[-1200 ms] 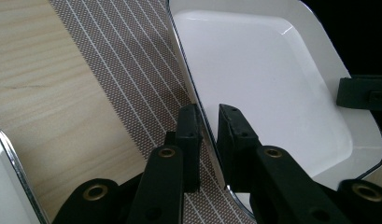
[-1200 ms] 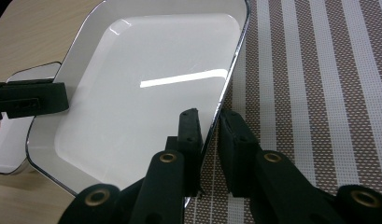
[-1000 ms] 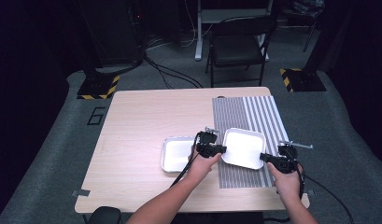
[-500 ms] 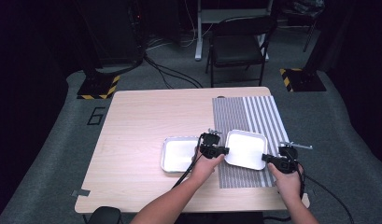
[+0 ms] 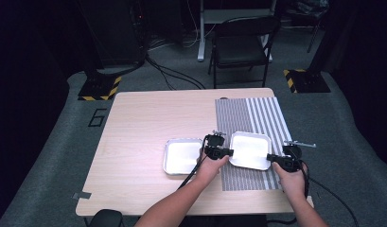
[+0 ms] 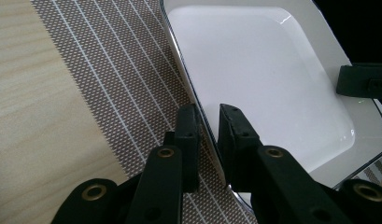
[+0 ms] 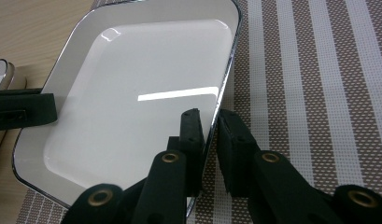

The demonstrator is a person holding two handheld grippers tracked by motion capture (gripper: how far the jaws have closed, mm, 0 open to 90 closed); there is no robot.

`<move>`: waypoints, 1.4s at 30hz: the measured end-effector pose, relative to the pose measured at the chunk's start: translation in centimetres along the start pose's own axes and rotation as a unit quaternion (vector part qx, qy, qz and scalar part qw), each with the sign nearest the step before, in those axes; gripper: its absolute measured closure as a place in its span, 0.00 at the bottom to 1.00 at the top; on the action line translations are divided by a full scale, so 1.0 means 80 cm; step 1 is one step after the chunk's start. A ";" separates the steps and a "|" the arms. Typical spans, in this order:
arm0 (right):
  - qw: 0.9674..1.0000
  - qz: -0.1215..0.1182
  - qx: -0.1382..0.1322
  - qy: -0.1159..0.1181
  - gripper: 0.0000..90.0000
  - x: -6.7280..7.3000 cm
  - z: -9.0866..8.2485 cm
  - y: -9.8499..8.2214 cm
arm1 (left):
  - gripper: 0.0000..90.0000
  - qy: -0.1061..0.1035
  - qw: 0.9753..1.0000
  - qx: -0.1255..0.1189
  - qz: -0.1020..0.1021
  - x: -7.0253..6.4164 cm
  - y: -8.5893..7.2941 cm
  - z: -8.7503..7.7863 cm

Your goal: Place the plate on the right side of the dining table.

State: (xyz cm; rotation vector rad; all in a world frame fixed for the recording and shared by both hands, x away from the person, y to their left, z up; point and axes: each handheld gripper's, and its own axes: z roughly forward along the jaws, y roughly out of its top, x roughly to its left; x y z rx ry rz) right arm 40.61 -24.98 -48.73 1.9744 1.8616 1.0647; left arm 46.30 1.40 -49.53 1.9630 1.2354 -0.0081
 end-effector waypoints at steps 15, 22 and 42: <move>1.000 -0.009 0.007 -0.008 0.89 -0.009 0.012 0.011 | 0.87 0.001 1.000 0.001 -0.007 0.003 0.008 0.017; 1.000 -0.012 0.008 -0.015 0.89 -0.017 0.020 0.014 | 0.86 0.004 1.000 0.004 -0.004 0.001 0.013 0.025; 0.999 -0.019 0.011 -0.027 0.89 -0.027 0.035 0.020 | 0.86 0.007 1.000 0.004 -0.012 0.004 0.015 0.042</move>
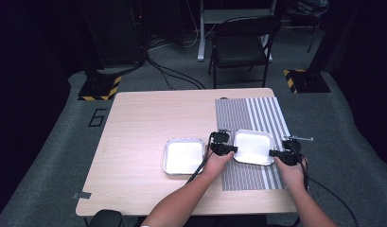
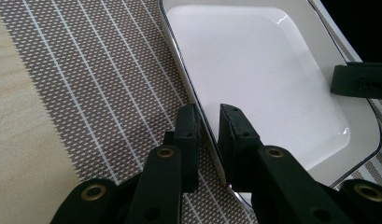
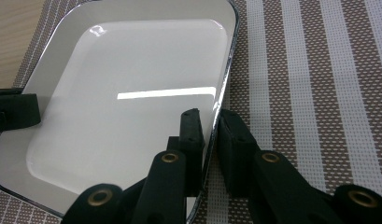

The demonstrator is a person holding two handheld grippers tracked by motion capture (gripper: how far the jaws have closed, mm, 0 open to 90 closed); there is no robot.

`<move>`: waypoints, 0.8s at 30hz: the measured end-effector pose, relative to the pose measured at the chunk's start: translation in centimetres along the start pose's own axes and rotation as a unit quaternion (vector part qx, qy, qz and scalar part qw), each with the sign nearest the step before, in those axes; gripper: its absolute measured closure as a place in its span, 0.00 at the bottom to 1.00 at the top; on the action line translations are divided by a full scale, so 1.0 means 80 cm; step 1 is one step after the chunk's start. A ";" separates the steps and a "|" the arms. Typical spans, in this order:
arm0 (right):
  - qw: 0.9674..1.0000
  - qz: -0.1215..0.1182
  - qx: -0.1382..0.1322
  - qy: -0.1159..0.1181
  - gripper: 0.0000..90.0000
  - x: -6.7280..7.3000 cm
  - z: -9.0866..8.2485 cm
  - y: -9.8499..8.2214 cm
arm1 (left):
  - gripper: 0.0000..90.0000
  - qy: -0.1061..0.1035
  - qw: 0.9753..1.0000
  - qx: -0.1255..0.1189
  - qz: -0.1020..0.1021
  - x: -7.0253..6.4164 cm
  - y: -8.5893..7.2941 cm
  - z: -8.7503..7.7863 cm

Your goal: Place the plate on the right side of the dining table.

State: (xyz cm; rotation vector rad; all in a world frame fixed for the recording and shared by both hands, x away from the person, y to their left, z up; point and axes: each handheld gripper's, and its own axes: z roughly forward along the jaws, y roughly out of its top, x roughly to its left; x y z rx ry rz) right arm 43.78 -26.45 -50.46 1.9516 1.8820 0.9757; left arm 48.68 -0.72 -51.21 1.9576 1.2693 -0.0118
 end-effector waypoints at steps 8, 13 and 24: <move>1.000 -0.014 0.002 0.000 0.89 -0.001 0.002 0.009 | 0.86 0.001 1.000 -0.003 -0.004 0.000 -0.001 0.003; 1.000 -0.021 0.005 -0.003 0.89 -0.001 0.005 0.015 | 0.85 0.002 1.000 -0.004 -0.006 0.001 0.000 0.003; 1.000 -0.025 0.008 0.001 0.89 0.000 0.011 0.025 | 0.85 -0.002 1.000 -0.006 -0.014 0.004 0.002 0.002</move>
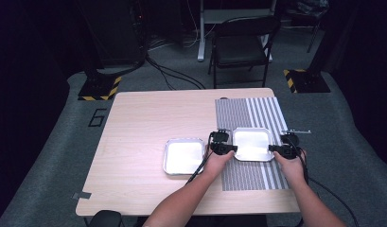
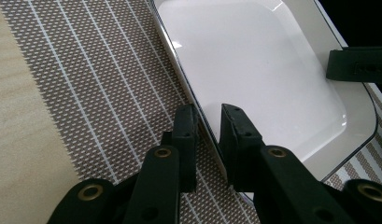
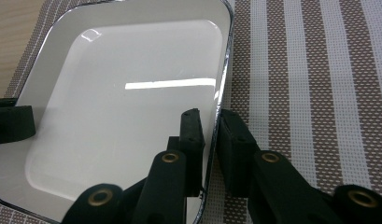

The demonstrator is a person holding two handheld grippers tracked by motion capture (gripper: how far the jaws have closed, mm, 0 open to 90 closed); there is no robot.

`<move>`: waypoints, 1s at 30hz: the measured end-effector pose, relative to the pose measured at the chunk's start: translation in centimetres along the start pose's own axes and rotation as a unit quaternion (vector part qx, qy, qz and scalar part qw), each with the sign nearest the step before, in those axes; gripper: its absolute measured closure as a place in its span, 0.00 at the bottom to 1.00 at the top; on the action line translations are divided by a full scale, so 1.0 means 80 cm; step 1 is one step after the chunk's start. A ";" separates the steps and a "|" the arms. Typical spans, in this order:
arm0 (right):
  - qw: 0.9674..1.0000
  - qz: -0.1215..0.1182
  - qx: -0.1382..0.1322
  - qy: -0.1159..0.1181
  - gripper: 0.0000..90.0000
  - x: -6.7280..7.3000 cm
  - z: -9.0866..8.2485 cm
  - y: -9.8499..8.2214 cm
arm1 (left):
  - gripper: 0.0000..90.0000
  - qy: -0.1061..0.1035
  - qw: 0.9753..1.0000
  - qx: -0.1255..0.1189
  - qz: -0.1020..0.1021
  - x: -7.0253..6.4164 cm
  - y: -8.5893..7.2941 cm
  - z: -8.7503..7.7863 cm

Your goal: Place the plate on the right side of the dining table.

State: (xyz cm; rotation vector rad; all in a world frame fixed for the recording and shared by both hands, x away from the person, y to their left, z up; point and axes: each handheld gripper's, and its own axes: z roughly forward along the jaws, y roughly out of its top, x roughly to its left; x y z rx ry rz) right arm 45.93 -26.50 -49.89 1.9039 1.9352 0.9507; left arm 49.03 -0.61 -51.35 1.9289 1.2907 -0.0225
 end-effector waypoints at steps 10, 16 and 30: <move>1.000 0.008 0.013 -0.007 0.89 -0.001 0.007 0.003 | 0.84 -0.008 1.000 -0.002 -0.006 0.003 0.003 0.004; 1.000 0.008 0.007 -0.010 0.89 -0.004 0.009 0.008 | 0.84 -0.010 1.000 -0.001 -0.005 0.002 0.006 0.007; 1.000 0.011 0.011 -0.025 0.89 -0.009 0.011 0.012 | 0.82 -0.017 1.000 0.006 0.005 -0.004 0.007 0.011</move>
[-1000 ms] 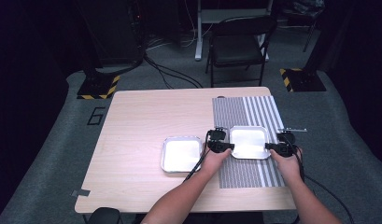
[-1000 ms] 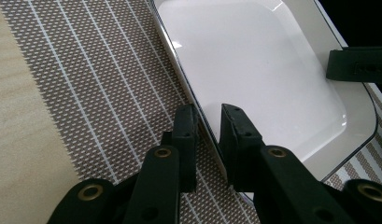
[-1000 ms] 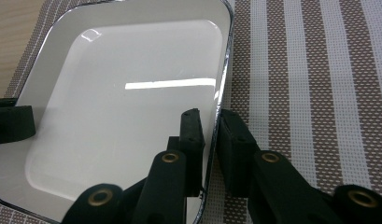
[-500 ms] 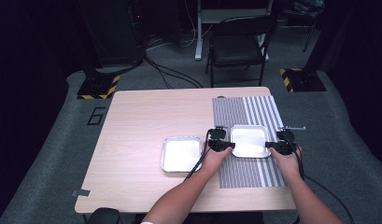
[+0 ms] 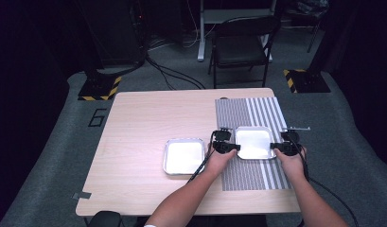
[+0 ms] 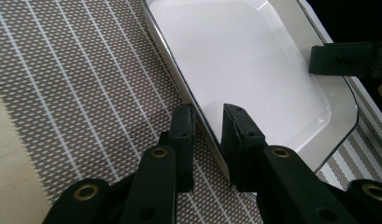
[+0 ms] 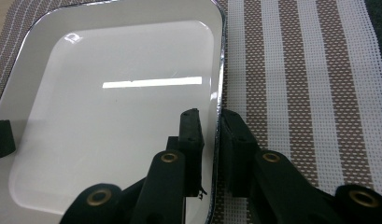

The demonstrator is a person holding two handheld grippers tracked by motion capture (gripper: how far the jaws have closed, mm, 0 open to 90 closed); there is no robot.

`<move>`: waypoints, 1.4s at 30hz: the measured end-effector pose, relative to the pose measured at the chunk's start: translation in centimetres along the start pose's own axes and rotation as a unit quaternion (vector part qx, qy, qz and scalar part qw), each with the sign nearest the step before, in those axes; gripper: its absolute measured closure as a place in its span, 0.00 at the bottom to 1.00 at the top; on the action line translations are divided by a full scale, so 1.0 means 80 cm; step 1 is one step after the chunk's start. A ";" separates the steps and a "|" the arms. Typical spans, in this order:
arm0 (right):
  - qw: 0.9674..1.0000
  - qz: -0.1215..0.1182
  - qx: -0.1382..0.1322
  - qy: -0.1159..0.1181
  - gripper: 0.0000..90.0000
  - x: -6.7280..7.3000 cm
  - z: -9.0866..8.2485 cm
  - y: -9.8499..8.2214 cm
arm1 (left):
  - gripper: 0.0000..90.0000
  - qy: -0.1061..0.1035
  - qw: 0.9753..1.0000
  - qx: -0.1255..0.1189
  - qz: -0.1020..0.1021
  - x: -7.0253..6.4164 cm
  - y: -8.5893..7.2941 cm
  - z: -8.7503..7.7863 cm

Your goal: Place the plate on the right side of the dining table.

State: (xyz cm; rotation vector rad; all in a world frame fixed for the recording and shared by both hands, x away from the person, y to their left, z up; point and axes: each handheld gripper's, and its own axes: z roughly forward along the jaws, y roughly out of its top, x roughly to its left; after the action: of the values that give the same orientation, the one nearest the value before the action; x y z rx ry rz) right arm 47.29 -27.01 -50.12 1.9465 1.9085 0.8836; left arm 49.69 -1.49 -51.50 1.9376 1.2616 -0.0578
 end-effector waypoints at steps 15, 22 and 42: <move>1.000 0.001 0.003 -0.006 0.86 -0.001 0.001 0.000 | 0.79 -0.003 1.000 0.004 0.012 -0.003 -0.001 0.000; 1.000 0.004 0.010 -0.008 0.85 0.002 -0.001 -0.002 | 0.79 -0.004 1.000 0.007 0.016 -0.002 0.000 0.000; 1.000 -0.008 -0.024 -0.001 0.72 -0.002 -0.027 -0.009 | 0.68 0.000 1.000 -0.012 0.024 0.005 0.004 -0.028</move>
State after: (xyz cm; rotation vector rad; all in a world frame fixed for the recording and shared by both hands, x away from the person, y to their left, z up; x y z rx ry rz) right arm 45.42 -27.57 -48.94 1.9021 1.8810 0.9136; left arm 49.29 0.19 -49.98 1.9452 1.2101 -0.0181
